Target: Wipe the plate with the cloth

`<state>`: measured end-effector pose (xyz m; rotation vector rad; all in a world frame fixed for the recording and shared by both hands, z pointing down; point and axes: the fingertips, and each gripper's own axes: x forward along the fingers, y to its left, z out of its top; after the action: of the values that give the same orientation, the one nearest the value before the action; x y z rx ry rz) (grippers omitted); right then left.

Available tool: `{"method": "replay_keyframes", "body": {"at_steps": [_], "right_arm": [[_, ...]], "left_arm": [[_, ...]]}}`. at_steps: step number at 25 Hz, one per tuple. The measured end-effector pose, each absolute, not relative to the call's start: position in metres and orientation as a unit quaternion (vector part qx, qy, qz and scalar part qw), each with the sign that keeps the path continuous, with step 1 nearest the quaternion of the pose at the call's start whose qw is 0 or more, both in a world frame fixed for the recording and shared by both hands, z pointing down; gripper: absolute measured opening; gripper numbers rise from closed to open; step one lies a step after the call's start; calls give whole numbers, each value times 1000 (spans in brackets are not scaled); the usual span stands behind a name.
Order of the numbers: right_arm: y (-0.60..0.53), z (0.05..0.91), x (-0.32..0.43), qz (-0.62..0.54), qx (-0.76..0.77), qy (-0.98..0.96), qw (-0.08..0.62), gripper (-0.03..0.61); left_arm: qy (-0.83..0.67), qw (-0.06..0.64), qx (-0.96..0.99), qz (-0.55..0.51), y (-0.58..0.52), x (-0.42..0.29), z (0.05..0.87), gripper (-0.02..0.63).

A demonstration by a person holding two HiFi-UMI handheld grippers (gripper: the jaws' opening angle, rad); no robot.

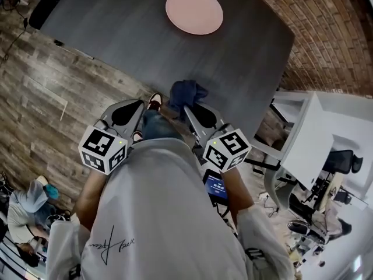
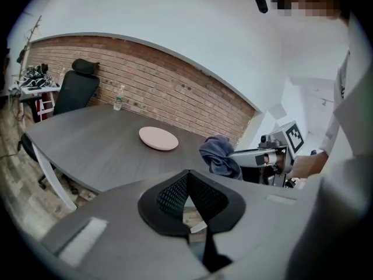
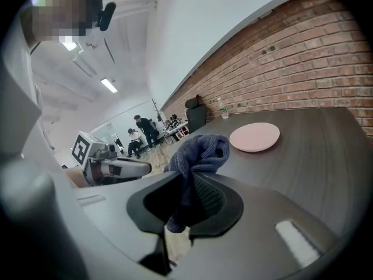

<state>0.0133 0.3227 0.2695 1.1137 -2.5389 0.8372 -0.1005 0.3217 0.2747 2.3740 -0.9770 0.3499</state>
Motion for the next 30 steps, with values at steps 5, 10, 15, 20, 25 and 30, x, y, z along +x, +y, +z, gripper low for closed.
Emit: {"method": "replay_keyframes", "body": {"at_steps": [5, 10, 15, 20, 25, 30], "right_arm": [[282, 271, 22, 292, 377, -871, 120, 43], [251, 278, 38, 303, 372, -869, 120, 43], [223, 289, 49, 302, 365, -871, 132, 44], [203, 290, 59, 298, 355, -878, 123, 55], [185, 293, 70, 306, 359, -875, 112, 55], [168, 293, 74, 304, 358, -877, 101, 55]], "left_arm": [[-365, 268, 881, 133, 274, -92, 272, 18], [-361, 292, 875, 133, 241, -73, 280, 18], [-356, 297, 875, 141, 212, -53, 287, 18], [-358, 291, 876, 140, 189, -41, 288, 18], [-355, 291, 877, 140, 177, -31, 288, 18], [-358, 294, 875, 140, 160, -32, 289, 18]]}}
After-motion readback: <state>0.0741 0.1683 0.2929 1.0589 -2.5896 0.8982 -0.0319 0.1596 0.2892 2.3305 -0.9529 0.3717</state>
